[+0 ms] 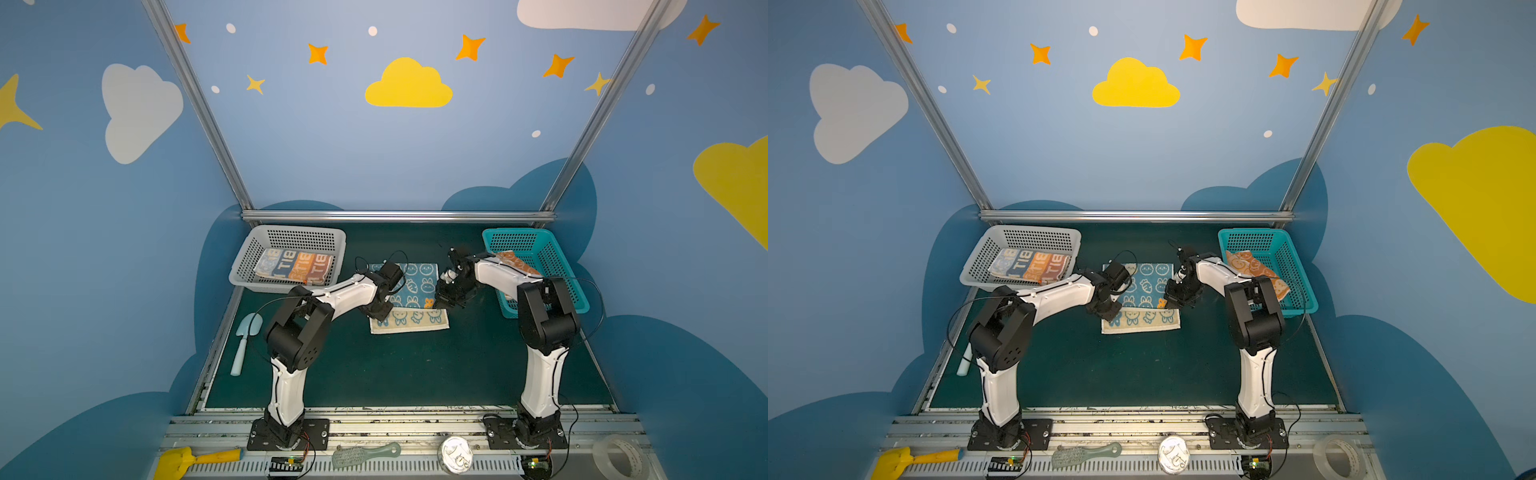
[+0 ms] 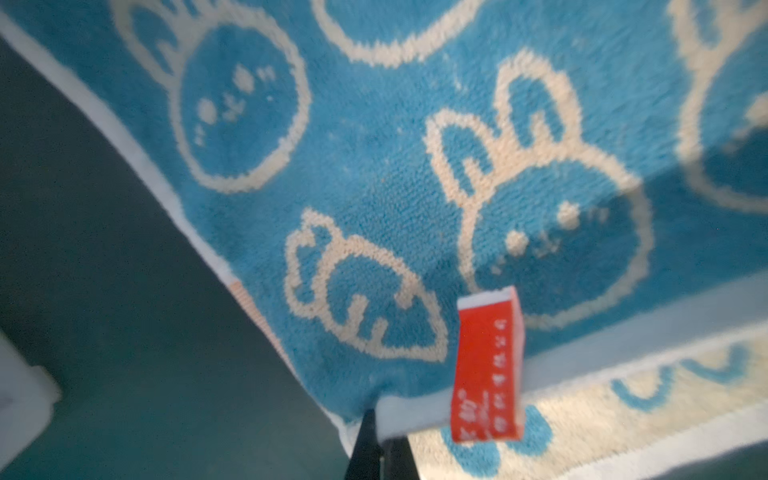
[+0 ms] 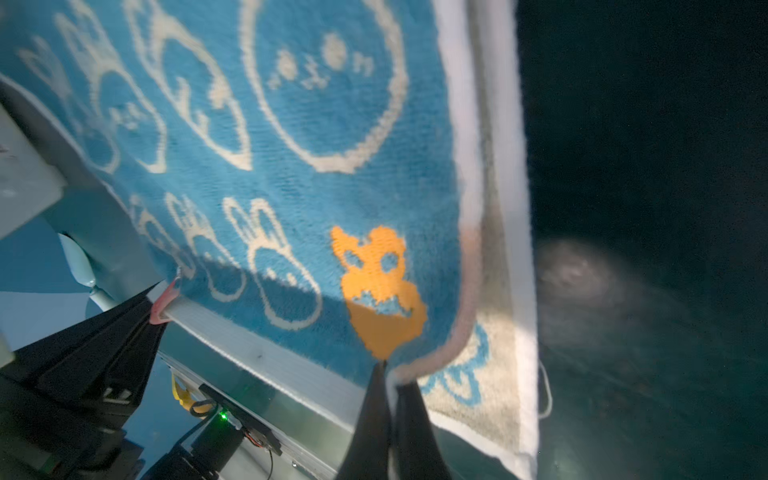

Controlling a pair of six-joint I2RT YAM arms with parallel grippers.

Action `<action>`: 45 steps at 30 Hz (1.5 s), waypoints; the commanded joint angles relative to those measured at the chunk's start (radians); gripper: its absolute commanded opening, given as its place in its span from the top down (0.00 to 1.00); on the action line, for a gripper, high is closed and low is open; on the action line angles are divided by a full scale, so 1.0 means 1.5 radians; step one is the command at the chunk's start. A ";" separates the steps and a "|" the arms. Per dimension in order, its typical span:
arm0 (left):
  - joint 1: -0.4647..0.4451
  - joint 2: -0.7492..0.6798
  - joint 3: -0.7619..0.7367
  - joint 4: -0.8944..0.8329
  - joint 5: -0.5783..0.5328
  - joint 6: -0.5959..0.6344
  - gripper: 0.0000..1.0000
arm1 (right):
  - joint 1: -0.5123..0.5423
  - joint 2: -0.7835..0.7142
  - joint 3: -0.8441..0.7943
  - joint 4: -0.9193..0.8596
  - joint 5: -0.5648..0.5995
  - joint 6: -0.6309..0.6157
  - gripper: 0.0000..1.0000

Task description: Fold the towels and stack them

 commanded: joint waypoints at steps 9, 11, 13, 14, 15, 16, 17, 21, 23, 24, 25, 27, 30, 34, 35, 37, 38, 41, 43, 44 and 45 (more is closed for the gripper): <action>0.027 -0.031 0.116 -0.068 -0.036 0.088 0.97 | -0.035 -0.026 0.167 -0.133 0.005 -0.041 1.00; 0.021 -0.049 0.086 -0.059 -0.025 0.077 0.97 | -0.035 -0.046 0.126 -0.117 0.003 -0.038 1.00; 0.010 -0.064 0.046 -0.046 -0.018 0.064 0.97 | -0.034 -0.068 0.075 -0.094 0.003 -0.033 1.00; 0.002 -0.072 0.027 -0.040 -0.017 0.056 0.97 | -0.034 -0.079 0.046 -0.082 0.001 -0.031 1.00; -0.005 -0.080 0.005 -0.031 -0.016 0.048 0.97 | -0.034 -0.088 0.019 -0.070 -0.001 -0.029 1.00; -0.011 -0.087 -0.012 -0.022 -0.014 0.040 0.97 | -0.034 -0.094 -0.004 -0.058 -0.001 -0.027 1.00; -0.018 -0.093 -0.032 -0.010 -0.007 0.031 0.97 | -0.032 -0.098 -0.027 -0.047 -0.003 -0.026 1.00; -0.037 -0.085 -0.073 0.014 0.016 0.003 0.97 | -0.033 -0.092 -0.082 -0.018 -0.004 -0.024 1.00; -0.044 -0.074 -0.078 0.018 0.018 -0.002 0.97 | -0.033 -0.086 -0.095 -0.011 -0.003 -0.023 1.00; -0.046 -0.068 -0.079 0.019 0.018 -0.002 0.97 | -0.034 -0.082 -0.098 -0.007 -0.004 -0.024 1.00; -0.048 -0.062 -0.080 0.020 0.016 -0.001 0.97 | -0.034 -0.079 -0.101 -0.004 -0.004 -0.023 1.00; -0.049 -0.051 -0.079 0.016 0.012 0.000 0.97 | -0.033 -0.073 -0.106 0.003 -0.003 -0.021 1.00; -0.049 -0.040 -0.081 0.016 0.008 0.001 0.97 | -0.033 -0.057 -0.108 0.010 -0.002 -0.020 1.00; -0.049 -0.031 -0.088 0.027 0.016 -0.001 0.97 | -0.033 -0.032 -0.101 0.017 -0.004 -0.021 1.00; -0.049 -0.026 -0.087 0.026 0.016 -0.001 0.97 | -0.034 -0.026 -0.097 0.018 -0.004 -0.020 1.00; -0.049 -0.020 -0.083 0.023 0.015 0.001 0.97 | -0.034 -0.019 -0.092 0.018 -0.007 -0.018 1.00; -0.050 -0.018 -0.081 0.022 0.015 0.001 0.97 | -0.033 -0.016 -0.088 0.019 -0.008 -0.018 1.00; -0.051 -0.016 -0.077 0.018 0.019 0.003 0.97 | -0.033 -0.010 -0.083 0.017 -0.008 -0.019 1.00; -0.052 -0.018 -0.072 0.015 0.018 0.002 0.97 | -0.035 -0.009 -0.078 0.014 -0.010 -0.021 1.00; -0.053 -0.020 -0.067 0.010 0.014 0.003 0.97 | -0.035 -0.011 -0.075 0.012 -0.013 -0.021 1.00; -0.055 -0.024 -0.063 0.005 0.009 0.005 0.97 | -0.035 -0.015 -0.072 0.009 -0.014 -0.022 1.00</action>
